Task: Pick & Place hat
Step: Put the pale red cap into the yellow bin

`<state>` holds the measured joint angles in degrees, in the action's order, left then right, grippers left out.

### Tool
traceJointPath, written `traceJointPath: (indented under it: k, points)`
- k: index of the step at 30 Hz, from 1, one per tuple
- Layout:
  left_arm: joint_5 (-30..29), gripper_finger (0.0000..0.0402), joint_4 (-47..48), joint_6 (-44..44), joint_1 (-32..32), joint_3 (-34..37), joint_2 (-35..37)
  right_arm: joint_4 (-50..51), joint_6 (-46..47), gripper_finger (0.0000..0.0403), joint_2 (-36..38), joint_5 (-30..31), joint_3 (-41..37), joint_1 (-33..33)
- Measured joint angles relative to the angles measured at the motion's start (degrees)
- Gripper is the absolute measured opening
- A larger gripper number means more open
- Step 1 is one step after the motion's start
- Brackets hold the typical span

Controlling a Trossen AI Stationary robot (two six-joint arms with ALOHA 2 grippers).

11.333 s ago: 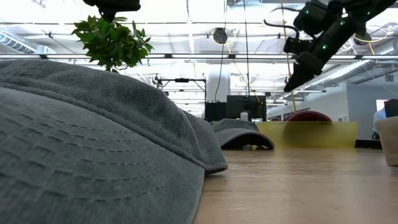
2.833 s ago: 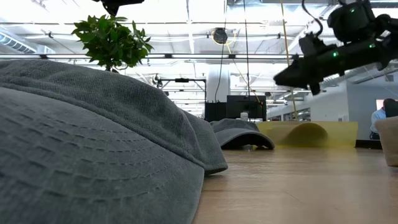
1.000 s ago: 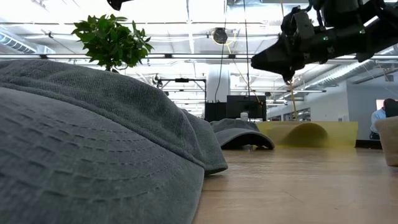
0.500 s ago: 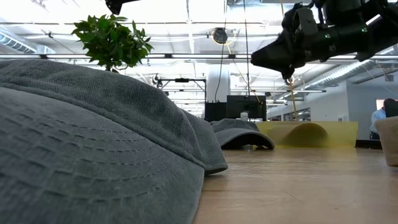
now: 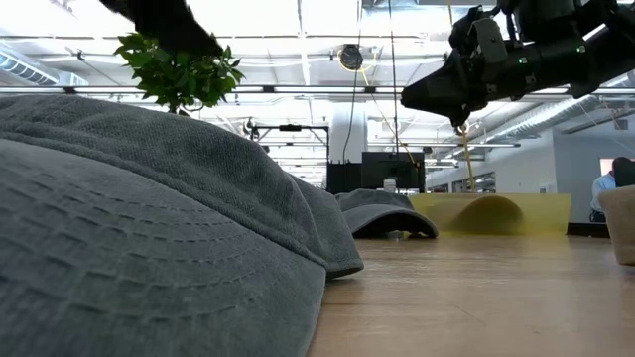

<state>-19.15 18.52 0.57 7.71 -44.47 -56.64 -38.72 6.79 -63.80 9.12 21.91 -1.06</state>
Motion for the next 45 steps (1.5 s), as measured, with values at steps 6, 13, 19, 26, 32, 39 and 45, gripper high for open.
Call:
traceJointPath:
  k: [6, 13, 19, 26, 32, 39, 45]
  points:
    - [1.10, 0.0067, 4.25, -0.76, -3.14, 0.00, -6.02, -0.03, -0.01, 0.0084, -0.01, 0.05, 0.00, -0.11]
    - [-8.43, 0.0123, 4.95, 1.22, -4.05, 0.00, -13.71, -0.02, -0.44, 0.0084, -0.01, 1.52, 0.00, -0.15]
    - [-7.05, 0.0189, 6.52, 0.71, -4.59, 0.00, -17.58, 0.52, -0.44, 0.0084, -0.01, 1.41, -0.02, -0.15]
    - [-6.83, 0.0219, 8.00, 0.36, -5.86, 0.00, -20.91, 0.89, -0.44, 0.0084, -0.02, 1.47, -0.02, -0.15]
    - [-6.83, 0.0221, 9.37, -0.92, -7.63, -0.02, -20.99, 0.84, -0.46, 0.0084, 0.00, 1.53, -0.04, -0.15]
    - [-6.90, 0.0205, 16.09, -4.37, -8.20, 0.91, -23.61, 0.09, -2.87, 0.0084, -0.01, 1.52, -0.04, -0.76]
    - [-11.58, 0.0185, 14.07, -3.93, -8.84, 1.11, -27.60, -1.83, -3.08, 0.0084, 0.01, 1.43, -0.04, -3.61]
